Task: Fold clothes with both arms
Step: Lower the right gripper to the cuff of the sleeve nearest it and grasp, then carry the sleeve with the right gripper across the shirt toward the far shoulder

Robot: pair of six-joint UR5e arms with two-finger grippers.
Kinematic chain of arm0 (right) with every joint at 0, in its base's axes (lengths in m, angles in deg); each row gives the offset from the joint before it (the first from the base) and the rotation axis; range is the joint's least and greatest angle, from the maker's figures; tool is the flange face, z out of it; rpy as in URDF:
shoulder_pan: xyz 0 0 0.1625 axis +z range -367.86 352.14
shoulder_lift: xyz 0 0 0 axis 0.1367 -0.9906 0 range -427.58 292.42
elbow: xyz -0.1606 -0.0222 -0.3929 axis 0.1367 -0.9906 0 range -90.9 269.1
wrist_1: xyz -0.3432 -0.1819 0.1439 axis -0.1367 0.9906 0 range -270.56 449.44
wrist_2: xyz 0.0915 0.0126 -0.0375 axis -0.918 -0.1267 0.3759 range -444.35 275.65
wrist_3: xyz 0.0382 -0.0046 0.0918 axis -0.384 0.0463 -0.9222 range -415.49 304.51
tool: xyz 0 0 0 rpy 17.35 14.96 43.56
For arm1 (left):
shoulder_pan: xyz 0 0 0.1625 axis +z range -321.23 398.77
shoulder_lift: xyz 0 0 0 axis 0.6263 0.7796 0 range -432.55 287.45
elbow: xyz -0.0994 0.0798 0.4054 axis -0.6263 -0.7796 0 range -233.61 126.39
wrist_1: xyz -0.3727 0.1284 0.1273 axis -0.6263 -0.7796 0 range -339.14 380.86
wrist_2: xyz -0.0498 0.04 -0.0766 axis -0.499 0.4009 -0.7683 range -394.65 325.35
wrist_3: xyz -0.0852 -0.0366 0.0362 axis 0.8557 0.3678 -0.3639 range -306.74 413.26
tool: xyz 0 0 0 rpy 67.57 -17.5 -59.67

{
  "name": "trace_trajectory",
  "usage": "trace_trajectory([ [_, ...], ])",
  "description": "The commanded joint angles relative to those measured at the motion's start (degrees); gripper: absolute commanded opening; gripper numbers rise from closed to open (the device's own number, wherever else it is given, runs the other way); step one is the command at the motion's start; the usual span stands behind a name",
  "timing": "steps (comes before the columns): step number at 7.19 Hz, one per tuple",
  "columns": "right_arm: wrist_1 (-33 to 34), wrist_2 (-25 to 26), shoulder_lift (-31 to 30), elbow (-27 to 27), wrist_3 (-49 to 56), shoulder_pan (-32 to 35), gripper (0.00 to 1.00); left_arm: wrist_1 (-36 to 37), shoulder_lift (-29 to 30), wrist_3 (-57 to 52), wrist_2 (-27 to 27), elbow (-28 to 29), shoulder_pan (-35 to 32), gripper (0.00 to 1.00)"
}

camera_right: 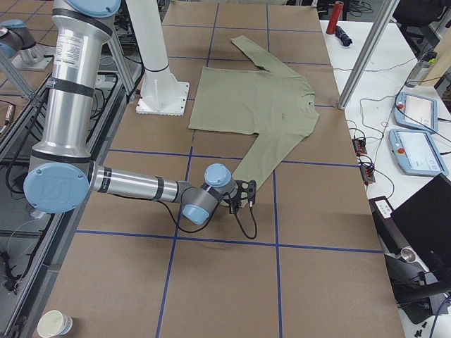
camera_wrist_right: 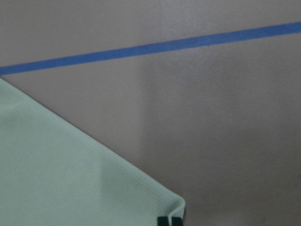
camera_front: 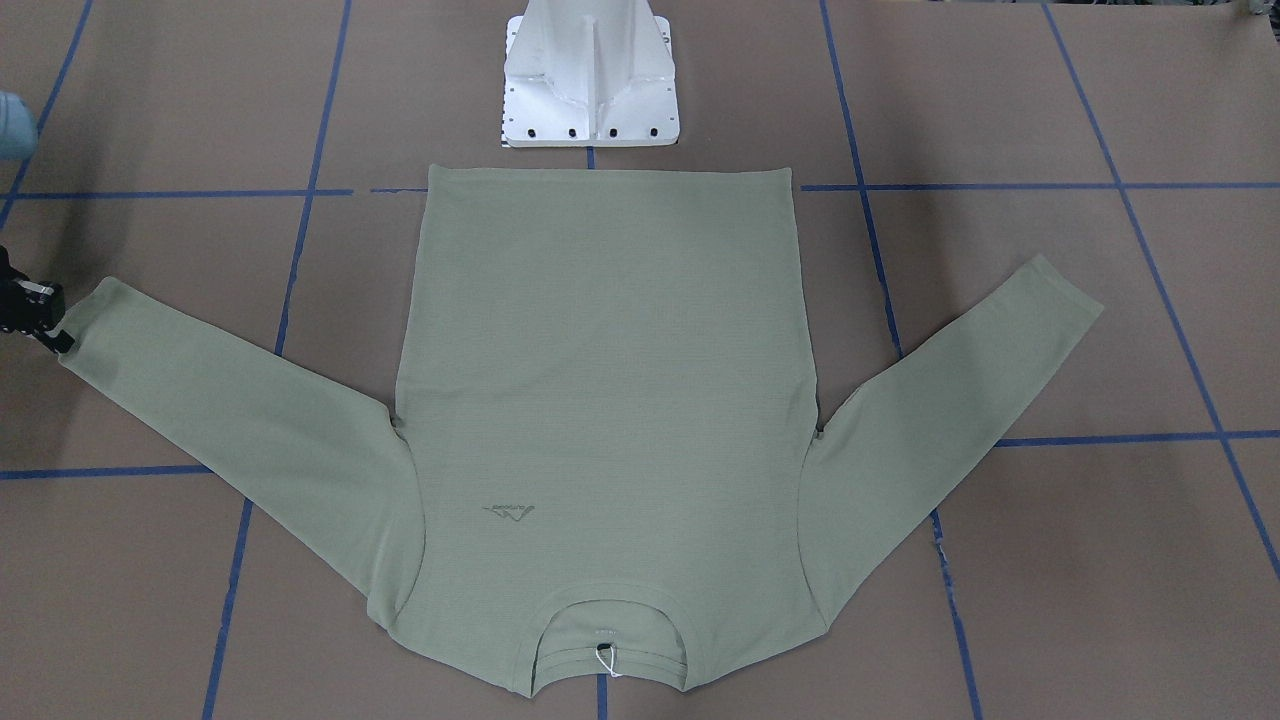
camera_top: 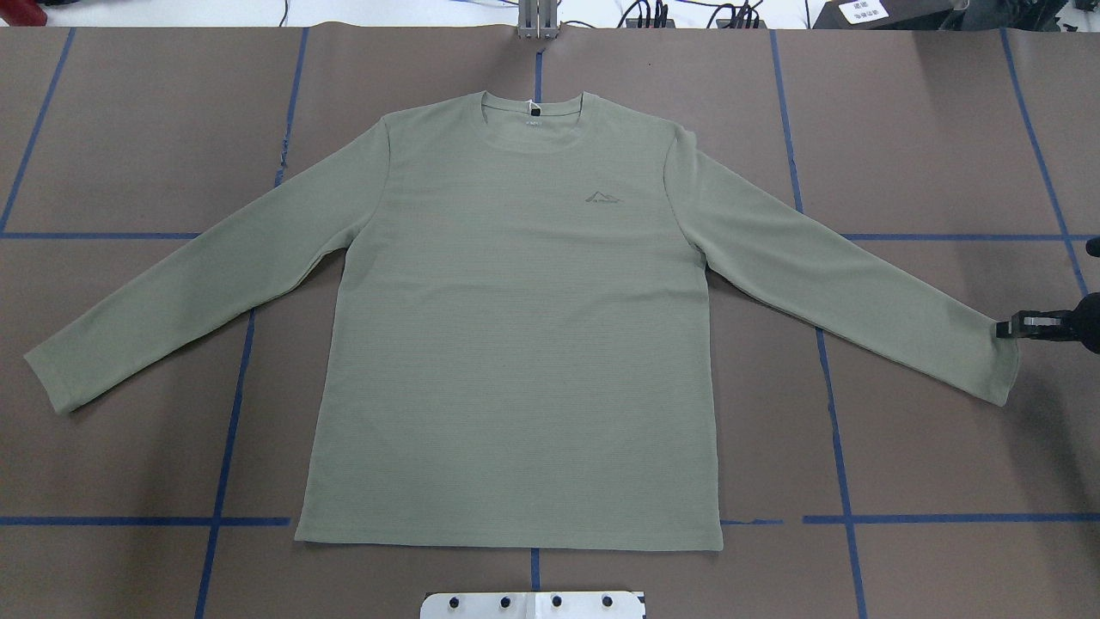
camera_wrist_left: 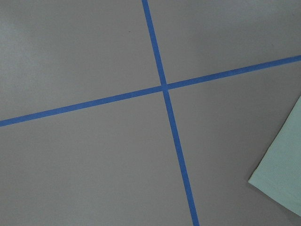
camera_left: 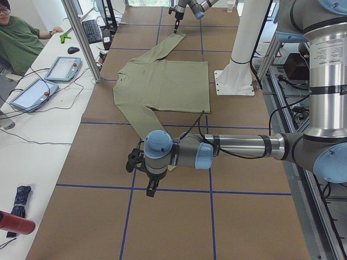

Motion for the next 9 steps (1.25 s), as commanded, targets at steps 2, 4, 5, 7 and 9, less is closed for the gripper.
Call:
trace_trajectory([
  [2, 32.6, -0.3, 4.1, 22.1, -0.2, 0.2, 0.0, -0.1, 0.0, 0.0, 0.0, -0.1, 0.0, 1.0],
  [4, 56.8, 0.6, 22.5, 25.1, -4.8, -1.9, 0.0, 0.0, 0.0, 0.0, 0.0, -0.1, 0.0, 1.0],
  [5, 67.2, 5.9, 33.3, 23.5, -9.0, -6.4, 0.0, 0.0, 0.0, 0.0, 0.0, -0.1, 0.0, 1.0],
  [7, 75.4, 9.5, 51.5, 14.0, -14.8, -8.8, 0.0, 0.0, 0.1, 0.0, 0.0, 0.0, 0.0, 1.0],
  [9, 75.7, 12.6, 71.8, -3.9, -19.0, -9.7, 0.0, 0.0, 0.0, 0.0, 0.0, 0.0, 0.0, 1.0],
])
